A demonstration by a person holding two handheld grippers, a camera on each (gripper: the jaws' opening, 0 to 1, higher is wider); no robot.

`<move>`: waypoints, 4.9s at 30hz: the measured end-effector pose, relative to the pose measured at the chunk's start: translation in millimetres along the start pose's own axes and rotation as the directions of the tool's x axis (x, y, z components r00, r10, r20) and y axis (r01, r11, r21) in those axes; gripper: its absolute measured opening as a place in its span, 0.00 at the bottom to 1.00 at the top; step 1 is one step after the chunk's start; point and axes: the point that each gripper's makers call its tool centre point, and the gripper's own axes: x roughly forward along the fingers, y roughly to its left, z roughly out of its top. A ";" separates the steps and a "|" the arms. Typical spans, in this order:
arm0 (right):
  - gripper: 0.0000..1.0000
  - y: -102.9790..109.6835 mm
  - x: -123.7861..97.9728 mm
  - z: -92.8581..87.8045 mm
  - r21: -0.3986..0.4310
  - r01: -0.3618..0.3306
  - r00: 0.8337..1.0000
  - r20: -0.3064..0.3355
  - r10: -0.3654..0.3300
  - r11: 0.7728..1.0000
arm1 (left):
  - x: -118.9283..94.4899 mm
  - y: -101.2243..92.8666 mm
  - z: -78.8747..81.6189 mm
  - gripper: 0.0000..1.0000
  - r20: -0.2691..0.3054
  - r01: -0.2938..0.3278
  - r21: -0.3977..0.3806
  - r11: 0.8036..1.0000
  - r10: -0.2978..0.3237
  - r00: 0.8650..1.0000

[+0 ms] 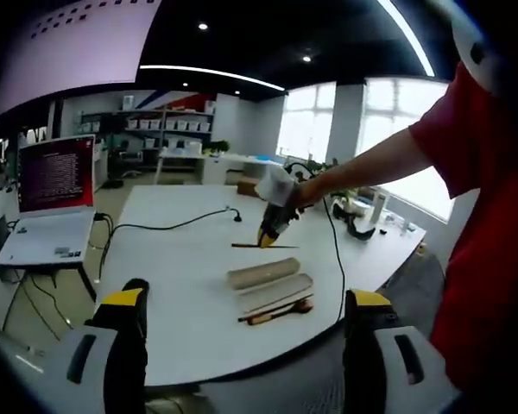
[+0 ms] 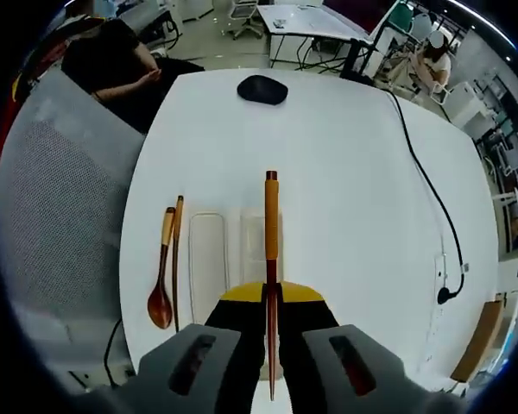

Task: Arrange the utensils inside the cutlery case until each visible utensil rests in its matching compartment.

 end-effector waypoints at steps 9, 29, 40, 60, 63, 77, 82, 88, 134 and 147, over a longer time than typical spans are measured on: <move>0.01 -3.7 15.8 -0.3 0.045 0.021 1.000 0.022 -0.022 0.999 | -3.9 4.7 -6.0 0.97 -0.014 -0.023 0.003 1.000 0.023 1.000; 0.01 -4.1 51.7 -17.7 0.035 0.012 1.000 0.000 -0.012 0.999 | -11.0 -8.4 5.2 0.96 -0.019 -0.048 0.053 0.997 0.049 0.999; 0.01 -4.1 70.9 -30.0 0.037 0.030 0.997 -0.067 -0.027 0.999 | -18.9 -10.8 -3.5 0.95 -0.040 -0.070 0.055 0.996 0.072 0.997; 0.01 13.3 83.4 -34.0 0.129 0.019 0.993 -0.116 -0.004 0.991 | -27.3 -5.2 -7.2 0.94 -0.049 -0.102 0.050 0.994 0.104 0.993; 0.01 13.1 85.8 -34.8 0.122 0.023 0.993 -0.115 -0.009 0.992 | -28.0 -3.0 -8.2 0.94 -0.052 -0.111 0.042 0.993 0.113 0.992; 0.09 4.5 70.9 -37.7 0.142 0.064 0.994 -0.096 -0.051 0.988 | -27.5 -6.3 -4.8 0.94 -0.044 -0.104 0.057 0.993 0.106 0.993; 0.09 5.4 58.3 -34.0 0.167 0.085 0.995 -0.066 -0.075 0.982 | -26.3 -8.4 -2.3 0.93 -0.022 -0.086 0.051 0.995 0.087 0.996; 0.09 12.0 40.7 -33.7 0.190 0.116 0.993 -0.059 -0.107 0.975 | -31.9 -18.0 -5.5 0.85 -0.014 -0.004 0.013 1.000 0.004 1.000; 0.12 82.0 -32.9 -16.5 0.111 0.157 0.978 0.118 -0.170 0.981 | -1.7 -13.8 -1.4 0.96 -0.027 0.119 0.023 0.993 -0.118 0.993; 0.11 106.3 1.0 -9.4 0.115 0.102 0.986 0.120 -0.116 0.988 | -0.2 2.5 -4.9 0.93 -0.056 0.098 0.058 0.993 -0.095 0.994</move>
